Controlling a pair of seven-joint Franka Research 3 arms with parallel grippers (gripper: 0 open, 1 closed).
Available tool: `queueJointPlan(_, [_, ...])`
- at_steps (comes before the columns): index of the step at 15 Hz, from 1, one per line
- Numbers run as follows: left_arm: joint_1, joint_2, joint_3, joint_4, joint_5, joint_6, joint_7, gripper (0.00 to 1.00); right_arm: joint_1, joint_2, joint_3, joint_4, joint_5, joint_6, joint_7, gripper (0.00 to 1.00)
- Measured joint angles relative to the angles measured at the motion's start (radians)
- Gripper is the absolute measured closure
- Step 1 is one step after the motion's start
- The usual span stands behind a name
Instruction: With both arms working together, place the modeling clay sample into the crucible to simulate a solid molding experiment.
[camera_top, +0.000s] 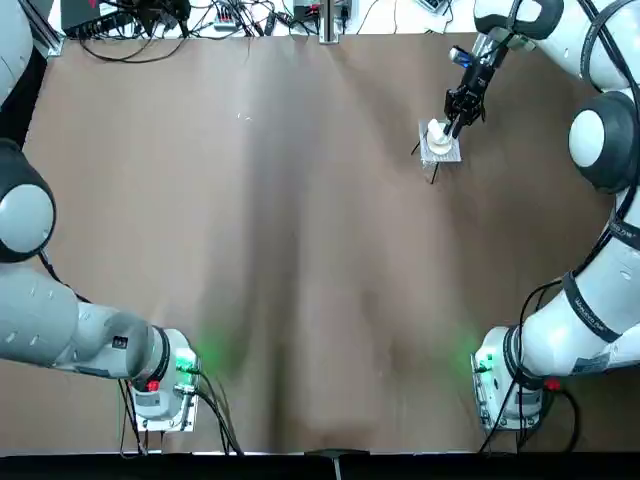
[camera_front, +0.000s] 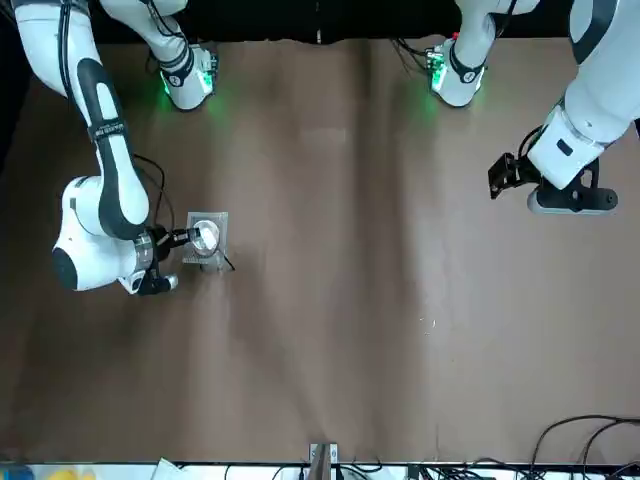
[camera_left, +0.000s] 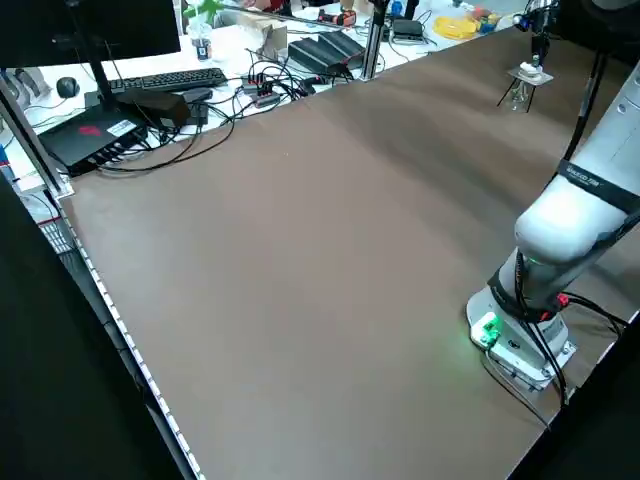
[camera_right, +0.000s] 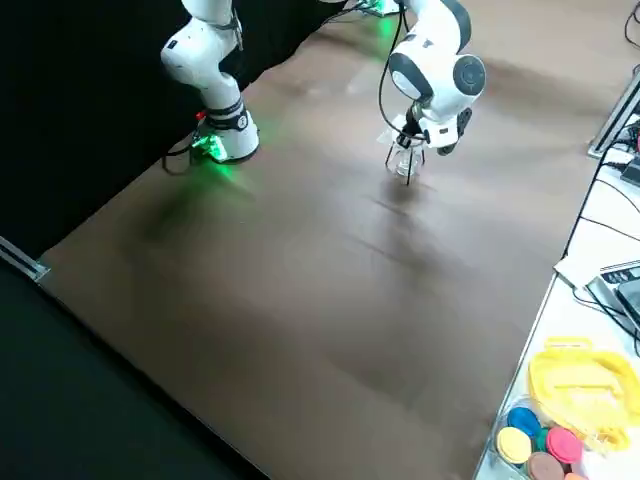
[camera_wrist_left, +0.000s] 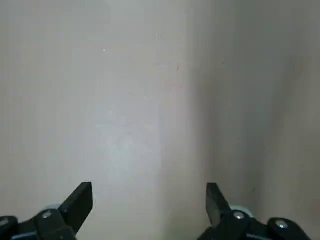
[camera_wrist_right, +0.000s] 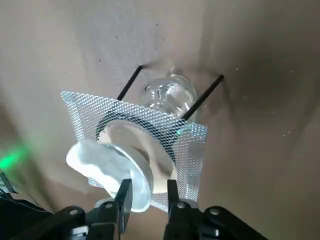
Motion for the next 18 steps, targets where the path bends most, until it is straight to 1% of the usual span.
queueJointPlan(1, [-0.001,0.000,0.000,0.000,0.000,0.000,0.000,0.00,0.000,-0.001,0.000,0.002,0.000,0.000,0.000,0.63])
queueJointPlan(5, [-0.001,0.000,0.000,0.000,0.000,0.000,0.000,0.00,0.000,-0.004,0.000,0.006,0.000,-0.006,0.000,0.63])
queueJointPlan(9, [-0.001,0.000,0.000,0.000,0.000,0.000,0.000,0.00,-0.007,-0.006,0.000,0.039,0.000,-0.073,0.000,0.63])
queueJointPlan(13, [-0.001,0.000,0.000,0.000,0.000,0.000,0.000,0.00,-0.022,-0.013,-0.001,0.089,0.000,-0.129,-0.001,0.63])
queueJointPlan(14, [-0.001,0.000,0.000,0.000,0.000,0.000,0.000,0.00,-0.032,-0.039,-0.002,0.113,0.000,-0.140,-0.001,0.62])
queueJointPlan(16, [-0.002,0.000,0.000,0.001,0.000,0.000,0.000,0.00,-0.054,-0.092,-0.003,0.128,-0.022,-0.163,-0.001,0.62])
queueJointPlan(18, [-0.002,0.000,-0.001,0.004,0.000,0.000,-0.007,0.00,-0.075,-0.166,-0.003,0.138,-0.103,-0.201,-0.001,0.61])
